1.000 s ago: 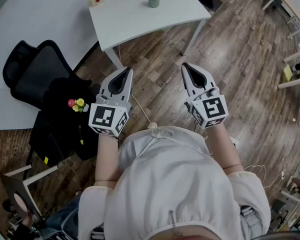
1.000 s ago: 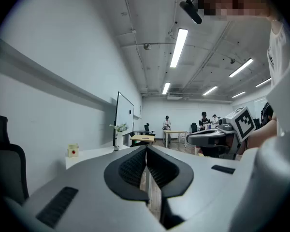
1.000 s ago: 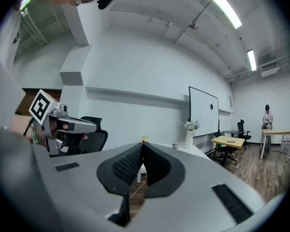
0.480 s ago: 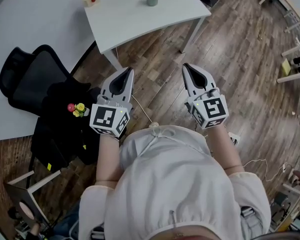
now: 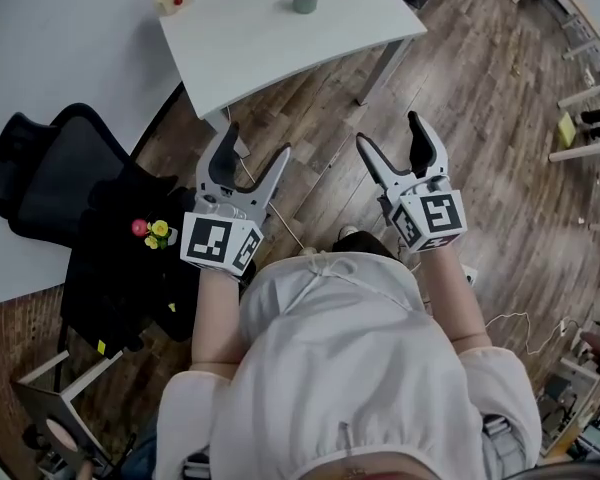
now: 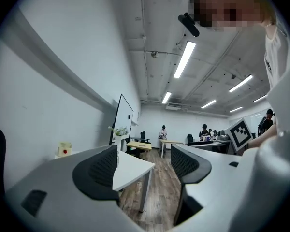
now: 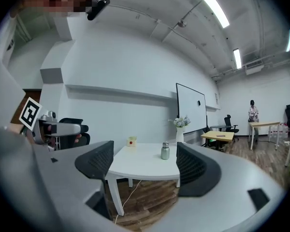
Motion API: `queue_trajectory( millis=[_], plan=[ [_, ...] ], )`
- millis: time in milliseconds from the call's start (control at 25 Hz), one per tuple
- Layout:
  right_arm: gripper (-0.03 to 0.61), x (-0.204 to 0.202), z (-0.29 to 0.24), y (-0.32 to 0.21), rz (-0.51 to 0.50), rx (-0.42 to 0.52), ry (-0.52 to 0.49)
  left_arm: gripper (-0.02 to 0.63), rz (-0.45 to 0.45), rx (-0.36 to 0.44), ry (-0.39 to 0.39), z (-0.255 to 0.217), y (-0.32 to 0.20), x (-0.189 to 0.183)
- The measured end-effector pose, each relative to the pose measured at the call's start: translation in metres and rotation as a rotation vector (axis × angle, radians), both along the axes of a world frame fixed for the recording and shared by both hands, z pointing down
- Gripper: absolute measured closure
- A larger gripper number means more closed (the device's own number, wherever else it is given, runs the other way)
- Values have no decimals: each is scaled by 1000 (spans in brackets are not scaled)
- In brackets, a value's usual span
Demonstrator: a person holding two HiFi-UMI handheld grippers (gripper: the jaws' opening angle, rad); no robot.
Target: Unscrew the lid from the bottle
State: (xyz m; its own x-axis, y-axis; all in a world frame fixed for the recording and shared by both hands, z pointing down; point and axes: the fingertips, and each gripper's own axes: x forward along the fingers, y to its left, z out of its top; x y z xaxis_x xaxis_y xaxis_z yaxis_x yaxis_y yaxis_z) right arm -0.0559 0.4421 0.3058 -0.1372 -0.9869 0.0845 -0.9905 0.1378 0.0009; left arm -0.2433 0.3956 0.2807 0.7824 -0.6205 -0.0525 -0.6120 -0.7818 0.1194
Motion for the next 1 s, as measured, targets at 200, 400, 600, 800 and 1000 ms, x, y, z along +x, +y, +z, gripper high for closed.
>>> queue_trajectory(
  millis=[200,400,600,800,1000],
  plan=[
    [175,26,-4,-45,-34,-7,4,268,-45,-13,-19,3,-39,14],
    [175,60,14,-105,-121,-20,-22,267,-136,-22,-69,19,-78,40],
    [176,104,24,-188,-218,-39,-66,267,-233,-45,-93,27,-138,82],
    [181,148,24,-271,-300,-48,-59,267,-328,-59,-93,24,-204,122],
    [186,182,29,-336,-361,-81,-36,264,-370,-65,-119,37,-258,159]
  ],
)
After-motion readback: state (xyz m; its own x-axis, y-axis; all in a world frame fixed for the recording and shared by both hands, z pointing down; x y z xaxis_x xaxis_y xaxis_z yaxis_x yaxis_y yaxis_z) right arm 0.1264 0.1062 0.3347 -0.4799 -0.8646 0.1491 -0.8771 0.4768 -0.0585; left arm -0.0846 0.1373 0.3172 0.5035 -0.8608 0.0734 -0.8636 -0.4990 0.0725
